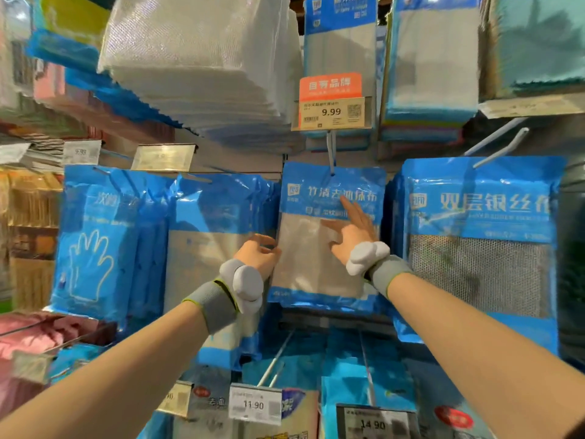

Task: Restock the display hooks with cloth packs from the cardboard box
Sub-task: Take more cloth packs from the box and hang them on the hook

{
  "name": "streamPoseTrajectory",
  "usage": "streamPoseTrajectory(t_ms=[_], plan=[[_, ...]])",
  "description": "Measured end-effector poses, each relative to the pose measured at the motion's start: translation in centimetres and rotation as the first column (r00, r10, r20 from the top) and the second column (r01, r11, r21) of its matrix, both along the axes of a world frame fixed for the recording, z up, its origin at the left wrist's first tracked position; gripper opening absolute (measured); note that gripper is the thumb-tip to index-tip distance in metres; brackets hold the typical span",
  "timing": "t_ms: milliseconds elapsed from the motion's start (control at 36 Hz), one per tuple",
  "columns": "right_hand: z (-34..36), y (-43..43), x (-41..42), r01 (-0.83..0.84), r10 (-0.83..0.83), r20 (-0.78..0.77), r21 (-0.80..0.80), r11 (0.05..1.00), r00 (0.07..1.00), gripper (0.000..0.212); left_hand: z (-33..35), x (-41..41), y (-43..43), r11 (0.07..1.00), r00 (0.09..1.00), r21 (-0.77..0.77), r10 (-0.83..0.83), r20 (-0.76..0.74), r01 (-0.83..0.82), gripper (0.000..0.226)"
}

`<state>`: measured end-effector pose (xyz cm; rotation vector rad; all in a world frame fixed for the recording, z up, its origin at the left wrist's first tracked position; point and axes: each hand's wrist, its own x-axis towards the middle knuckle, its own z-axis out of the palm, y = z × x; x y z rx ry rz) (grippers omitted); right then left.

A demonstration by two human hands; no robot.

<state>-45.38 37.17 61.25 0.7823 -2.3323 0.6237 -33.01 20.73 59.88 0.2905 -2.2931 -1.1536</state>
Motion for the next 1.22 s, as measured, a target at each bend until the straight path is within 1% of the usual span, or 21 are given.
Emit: streamPoseTrajectory(t_ms=[56, 111, 194, 250, 306, 361, 472, 528, 639, 695, 750, 806, 833, 889, 917, 1000, 1028, 1083, 1139, 1167, 1222], plan=[[-0.4, -0.1, 0.7, -0.043, 0.057, 0.058, -0.217, 0.975, 0.997, 0.04, -0.6, 0.2, 0.2, 1.0, 1.0, -0.004, -0.012, 0.001, 0.012, 0.036], [-1.0, 0.0, 2.6, -0.018, 0.051, 0.107, -0.289, 0.957, 0.993, 0.031, -1.5, 0.5, 0.7, 0.999, 0.999, 0.001, -0.035, -0.003, 0.035, 0.035], [-2.2, 0.9, 5.1, 0.035, 0.059, 0.218, -0.405, 0.914, 0.974, 0.032, -3.1, 1.0, 1.9, 0.994, 0.995, 0.049, -0.102, 0.003, 0.102, 0.031], [-4.2, 2.3, 6.8, 0.073, 0.109, 0.313, -0.517, 0.853, 0.943, 0.031, -5.1, 1.8, 4.0, 0.977, 0.985, 0.134, -0.169, 0.024, 0.164, 0.028], [-5.0, 2.6, 8.0, 0.066, 0.152, 0.293, -0.618, 0.783, 0.944, 0.029, -5.9, 2.3, 5.1, 0.964, 0.979, 0.173, -0.203, -0.007, 0.201, 0.029], [-6.6, 3.5, 9.8, 0.105, 0.131, 0.281, -0.688, 0.718, 0.951, 0.026, -7.5, 3.0, 6.9, 0.953, 0.974, 0.208, -0.225, 0.001, 0.22, 0.028], [-11.6, 6.4, 12.0, 0.251, 0.114, 0.371, -0.793, 0.554, 0.922, 0.013, -12.3, 4.8, 11.3, 0.886, 0.936, 0.341, -0.35, 0.048, 0.314, 0.013], [-13.9, 8.2, 12.8, 0.332, 0.086, 0.427, -0.8, 0.5, 0.9, 0.01, -14.2, 5.9, 13.2, 0.858, 0.919, 0.392, -0.387, 0.07, 0.332, 0.017], [-20.0, 13.0, 16.3, 0.427, 0.124, 0.551, -0.752, 0.501, 0.825, 0.014, -20.8, 7.2, 17.3, 0.806, 0.847, 0.472, -0.492, 0.2, 0.357, 0.019], [-23.1, 14.9, 17.8, 0.466, 0.093, 0.576, -0.735, 0.493, 0.812, 0.02, -23.8, 7.9, 19.1, 0.796, 0.803, 0.476, -0.535, 0.263, 0.374, 0.02], [-26.6, 16.7, 19.3, 0.559, 0.031, 0.645, -0.684, 0.468, 0.764, 0.019, -26.6, 8.6, 21.1, 0.785, 0.752, 0.477, -0.575, 0.323, 0.395, 0.025], [-30.3, 19.1, 20.6, 0.645, 0.033, 0.713, -0.651, 0.4, 0.7, 0.023, -29.5, 9.3, 23.7, 0.739, 0.657, 0.531, -0.647, 0.387, 0.415, 0.026], [-31.4, 19.5, 20.7, 0.662, 0.047, 0.734, -0.636, 0.396, 0.677, 0.023, -30.2, 9.7, 24.0, 0.73, 0.637, 0.548, -0.658, 0.401, 0.409, 0.024], [-35.1, 22.1, 21.9, 0.743, -0.02, 0.804, -0.538, 0.399, 0.594, 0.028, -33.5, 10.4, 26.7, 0.714, 0.586, 0.581, -0.679, 0.442, 0.391, 0.019], [-36.3, 22.4, 22.3, 0.761, -0.057, 0.817, -0.506, 0.406, 0.574, 0.029, -34.3, 10.9, 27.1, 0.724, 0.587, 0.577, -0.67, 0.455, 0.378, 0.017], [-40.9, 24.5, 24.3, 0.868, -0.209, 0.867, -0.375, 0.327, 0.453, 0.027, -38.3, 11.9, 30.0, 0.736, 0.51, 0.576, -0.669, 0.54, 0.356, 0.018], [-42.4, 25.3, 25.1, 0.903, -0.244, 0.892, -0.303, 0.304, 0.381, 0.028, -39.7, 12.3, 31.0, 0.739, 0.48, 0.582, -0.668, 0.568, 0.34, 0.018], [-45.4, 26.6, 26.5, 0.93, -0.249, 0.918, -0.236, 0.284, 0.309, 0.025, -41.7, 13.1, 32.3, 0.744, 0.43, 0.582, -0.666, 0.609, 0.329, 0.018], [-48.0, 28.8, 28.1, 0.957, -0.268, 0.946, -0.109, 0.27, 0.184, 0.022, -44.1, 13.6, 33.8, 0.734, 0.336, 0.578, -0.678, 0.653, 0.358, 0.026], [-49.1, 29.2, 28.6, 0.948, -0.267, 0.955, -0.039, 0.317, 0.128, 0.023, -44.5, 13.9, 33.8, 0.745, 0.317, 0.551, -0.662, 0.679, 0.376, 0.029], [-51.9, 31.5, 30.2, 0.888, -0.311, 0.947, 0.205, 0.411, -0.075, 0.032, -46.4, 14.2, 35.7, 0.749, 0.272, 0.429, -0.61, 0.745, 0.504, 0.026]])
